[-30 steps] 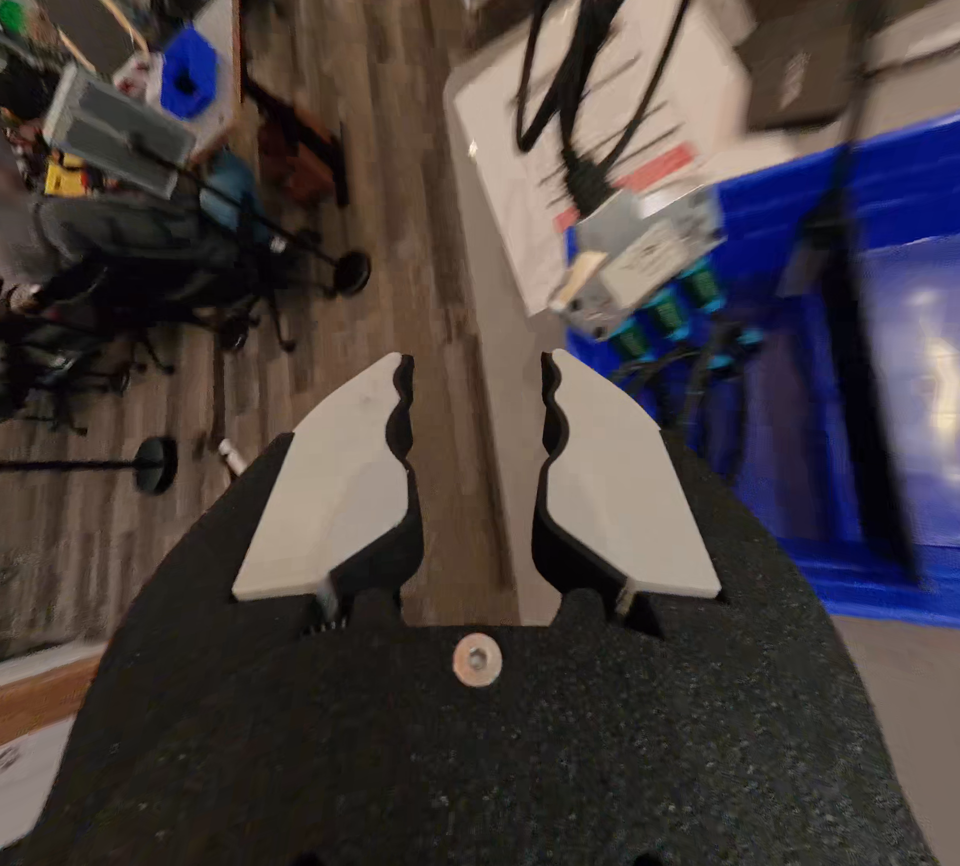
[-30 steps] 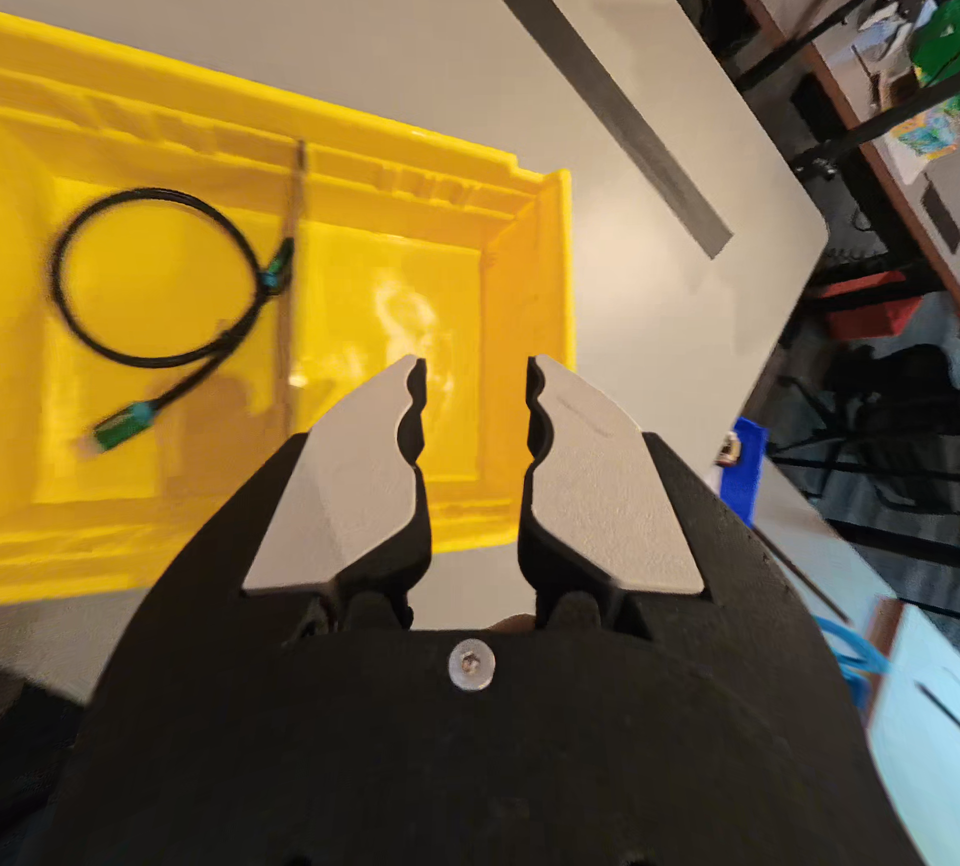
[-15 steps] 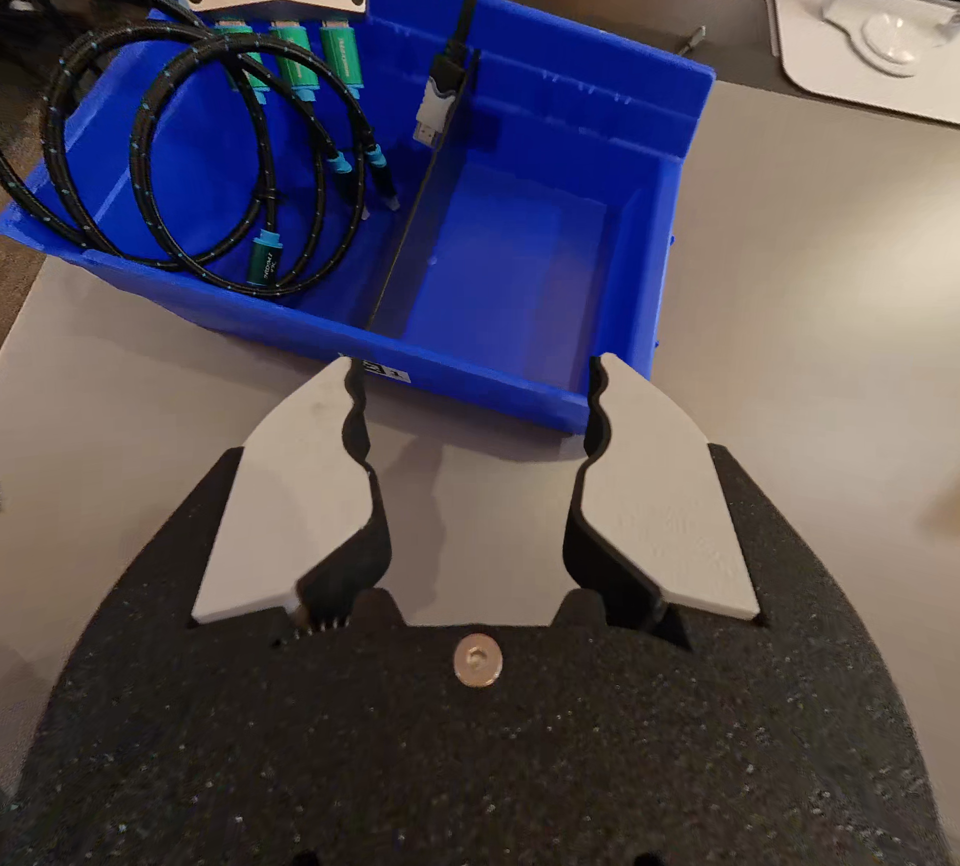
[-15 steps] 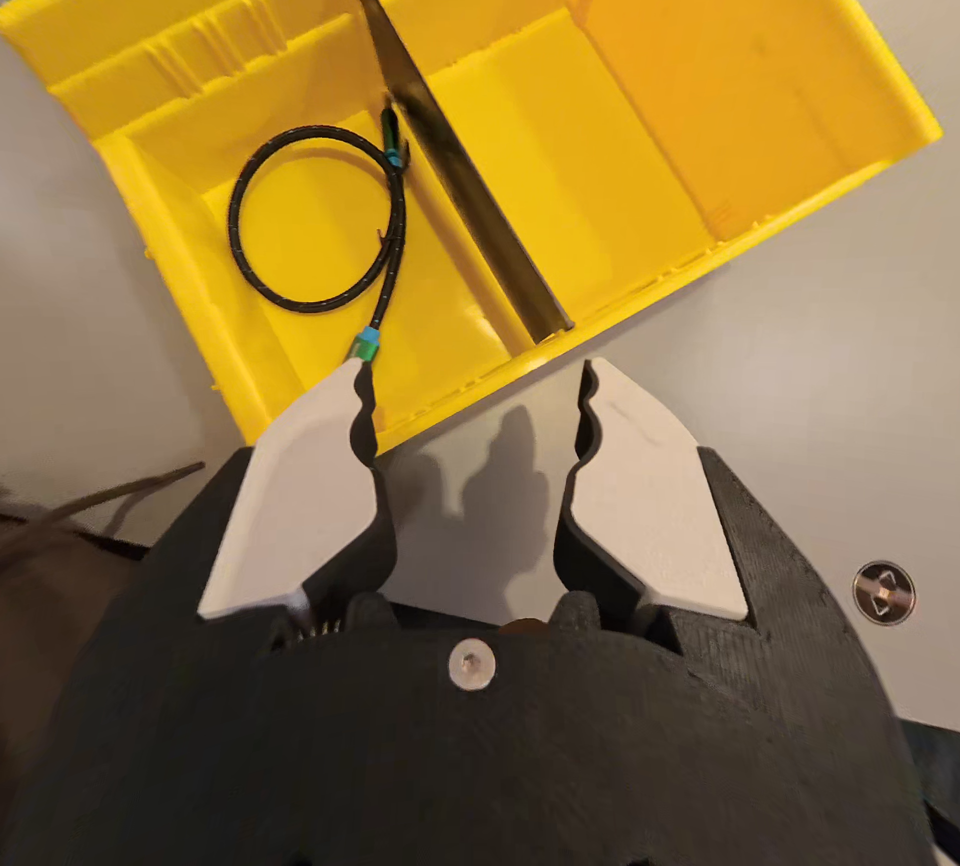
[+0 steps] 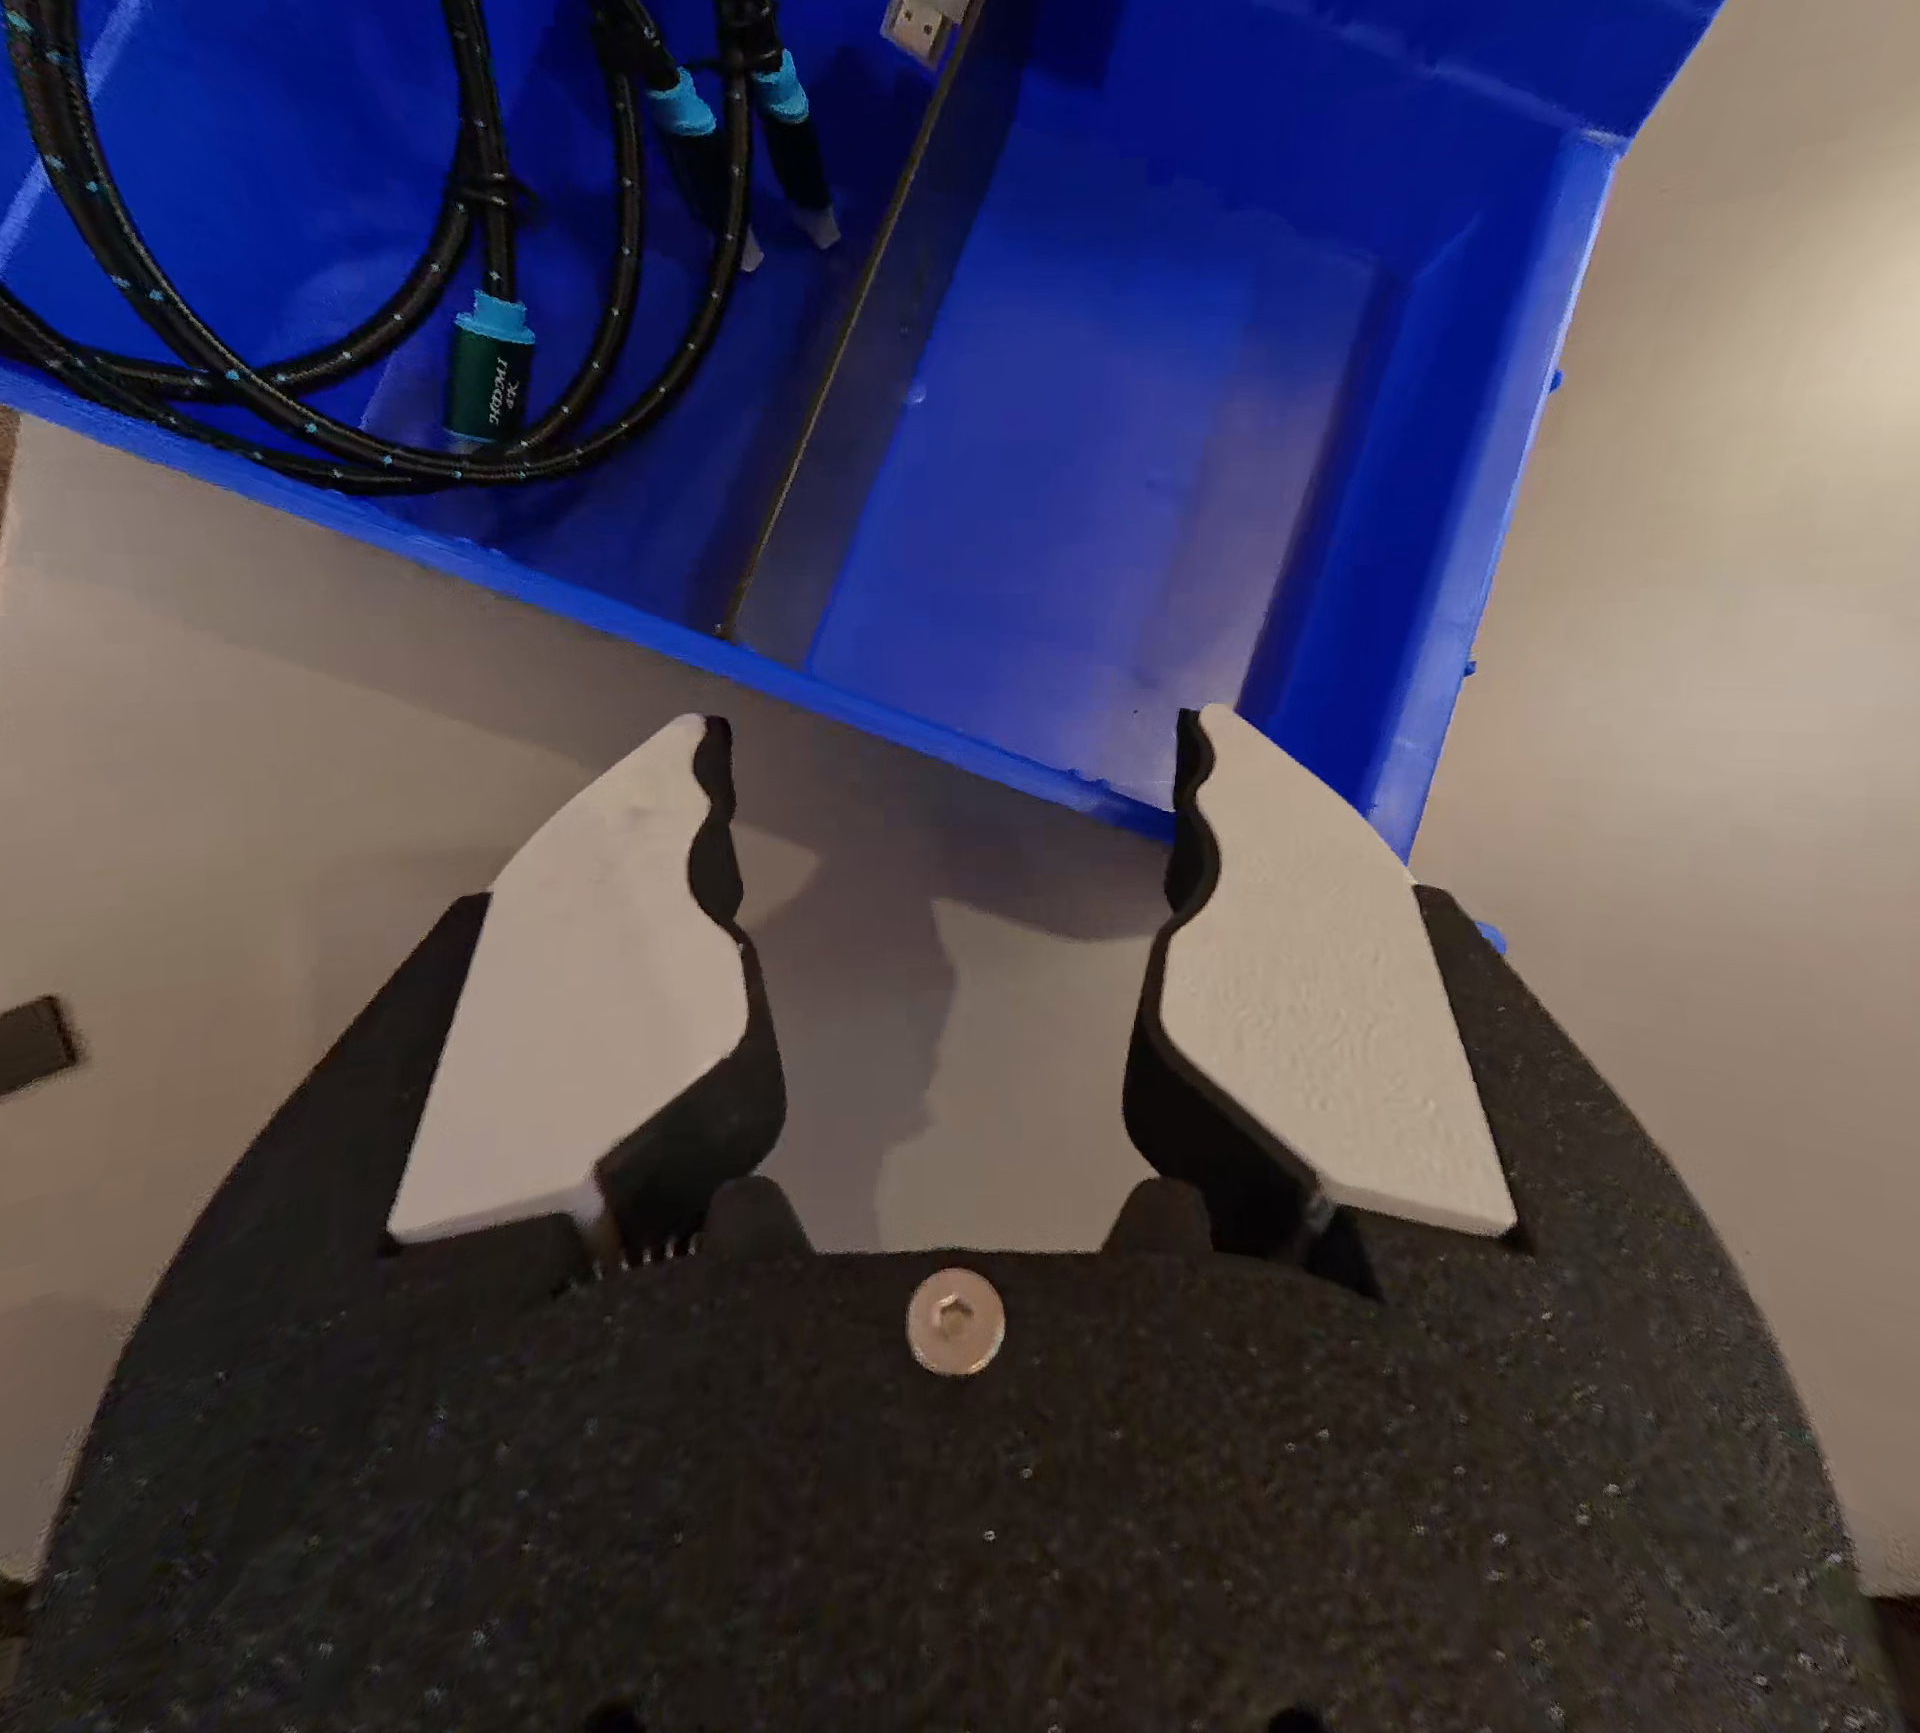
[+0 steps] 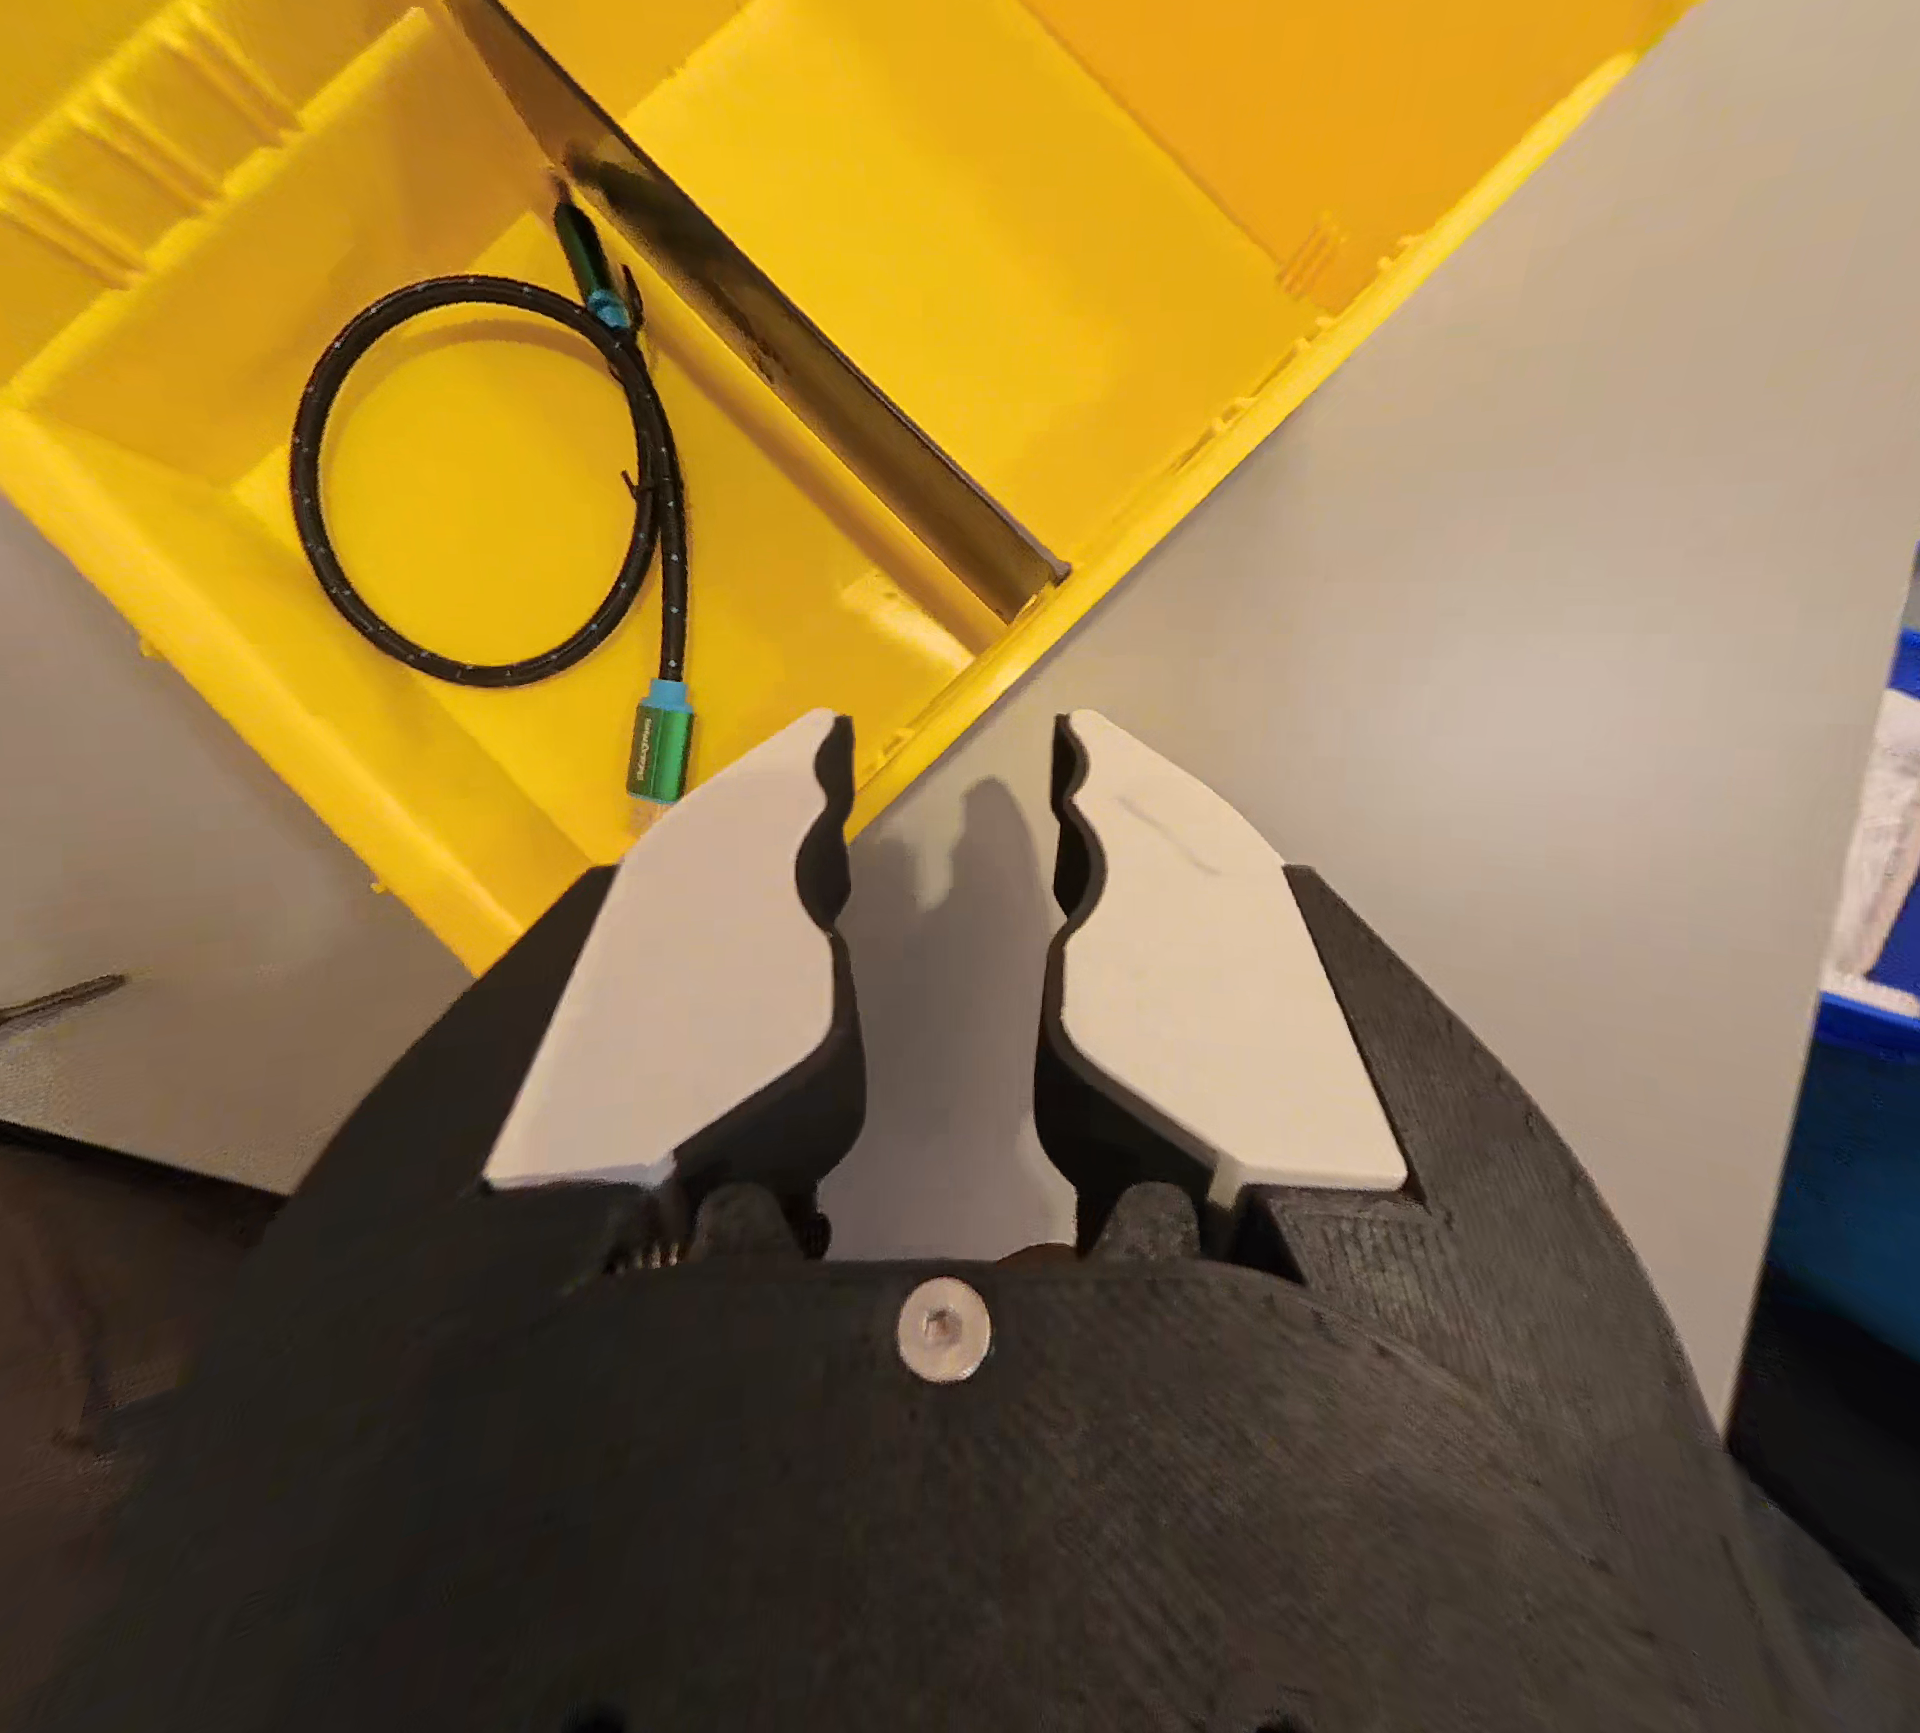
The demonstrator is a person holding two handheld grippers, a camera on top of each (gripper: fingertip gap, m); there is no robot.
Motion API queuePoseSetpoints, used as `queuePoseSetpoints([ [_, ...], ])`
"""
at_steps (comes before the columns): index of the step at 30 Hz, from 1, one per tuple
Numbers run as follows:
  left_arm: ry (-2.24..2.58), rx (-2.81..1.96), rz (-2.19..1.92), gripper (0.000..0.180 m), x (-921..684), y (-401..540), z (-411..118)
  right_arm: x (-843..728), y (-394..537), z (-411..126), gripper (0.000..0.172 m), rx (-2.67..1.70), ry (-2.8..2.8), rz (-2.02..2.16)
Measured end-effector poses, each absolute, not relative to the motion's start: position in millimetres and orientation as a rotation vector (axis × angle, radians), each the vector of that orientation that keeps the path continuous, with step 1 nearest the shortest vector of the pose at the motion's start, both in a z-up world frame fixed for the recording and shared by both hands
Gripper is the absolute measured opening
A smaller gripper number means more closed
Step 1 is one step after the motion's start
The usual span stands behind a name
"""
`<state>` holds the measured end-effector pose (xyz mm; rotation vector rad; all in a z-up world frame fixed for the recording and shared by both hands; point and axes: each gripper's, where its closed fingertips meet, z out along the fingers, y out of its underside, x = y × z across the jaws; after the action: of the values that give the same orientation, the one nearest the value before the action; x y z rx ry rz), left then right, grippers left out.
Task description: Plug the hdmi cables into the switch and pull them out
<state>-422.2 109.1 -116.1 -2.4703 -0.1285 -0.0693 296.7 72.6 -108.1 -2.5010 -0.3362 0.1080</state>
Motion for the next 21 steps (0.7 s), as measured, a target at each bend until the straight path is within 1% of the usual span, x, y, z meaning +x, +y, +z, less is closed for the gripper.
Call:
queuePoseSetpoints([
  [2,-0.08,-2.497,-0.094,0.069,-437.1,106.7,-115.0,315.8,84.6,-106.7,0.034,-2.508,-0.355,0.079],
  [5,-0.075,-2.557,-0.022,0.056,-470.8,99.5,-111.9,349.6,98.6,-100.3,0.027,-2.52,-0.361,-0.05],
  [6,-0.087,-2.576,0.005,0.052,-478.3,94.2,-108.8,357.2,99.7,-96.9,0.027,-2.52,-0.369,-0.082],
  [9,-0.112,-2.562,-0.075,0.052,-474.5,83.6,-99.2,368.7,97.0,-93.8,0.031,-2.535,-0.37,-0.075],
  [11,-0.138,-2.618,-0.116,0.053,-471.2,75.2,-110.8,372.8,96.1,-100.3,0.035,-2.567,-0.37,-0.054],
  [14,-0.137,-2.683,-0.189,0.052,-464.3,72.1,-134.4,375.7,100.1,-110.8,0.023,-2.604,-0.401,-0.06],
  [15,-0.121,-2.698,-0.172,0.043,-465.8,71.9,-140.4,380.2,102.8,-113.0,0.019,-2.607,-0.421,-0.107],
  [17,-0.115,-2.71,-0.037,0.037,-484.1,72.2,-144.9,386.0,108.3,-114.0,0.011,-2.606,-0.452,-0.153],
  [21,-0.12,-2.722,0.053,0.023,-522.3,72.0,-145.7,395.7,118.3,-114.0,0.009,-2.611,-0.423,-0.098],
])
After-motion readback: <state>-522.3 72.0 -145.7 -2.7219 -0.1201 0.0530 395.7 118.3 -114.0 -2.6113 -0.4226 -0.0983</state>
